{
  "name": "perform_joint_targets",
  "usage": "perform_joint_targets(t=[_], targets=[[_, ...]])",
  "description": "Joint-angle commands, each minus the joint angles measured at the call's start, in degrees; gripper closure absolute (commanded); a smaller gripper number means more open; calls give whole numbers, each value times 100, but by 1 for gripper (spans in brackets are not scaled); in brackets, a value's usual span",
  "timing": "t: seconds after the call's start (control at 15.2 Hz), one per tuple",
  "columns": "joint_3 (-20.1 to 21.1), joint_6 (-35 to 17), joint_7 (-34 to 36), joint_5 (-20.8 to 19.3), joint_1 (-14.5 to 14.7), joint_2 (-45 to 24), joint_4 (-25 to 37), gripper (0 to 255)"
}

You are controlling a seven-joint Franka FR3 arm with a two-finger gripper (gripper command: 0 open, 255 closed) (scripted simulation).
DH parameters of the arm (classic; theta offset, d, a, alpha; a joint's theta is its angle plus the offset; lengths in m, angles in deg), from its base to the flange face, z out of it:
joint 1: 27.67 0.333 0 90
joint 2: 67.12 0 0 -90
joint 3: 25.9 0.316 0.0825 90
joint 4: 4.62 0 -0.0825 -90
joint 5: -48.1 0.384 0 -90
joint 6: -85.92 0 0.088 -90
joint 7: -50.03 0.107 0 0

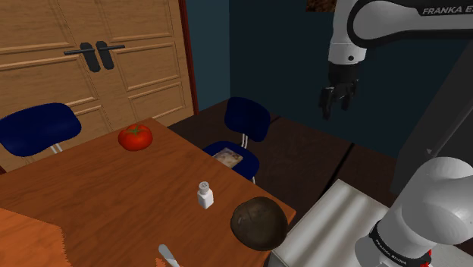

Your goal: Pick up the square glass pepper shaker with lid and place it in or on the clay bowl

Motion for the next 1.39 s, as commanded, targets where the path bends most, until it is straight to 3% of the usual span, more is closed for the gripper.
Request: perform_joint_targets(t=[0.0,0.66,1.32], targets=[[0,0,0,0,0,0,0,0],[863,-923,1005,702,481,-1227,132,0],[1623,-1711,1937,1011,862,-2904,921,0]])
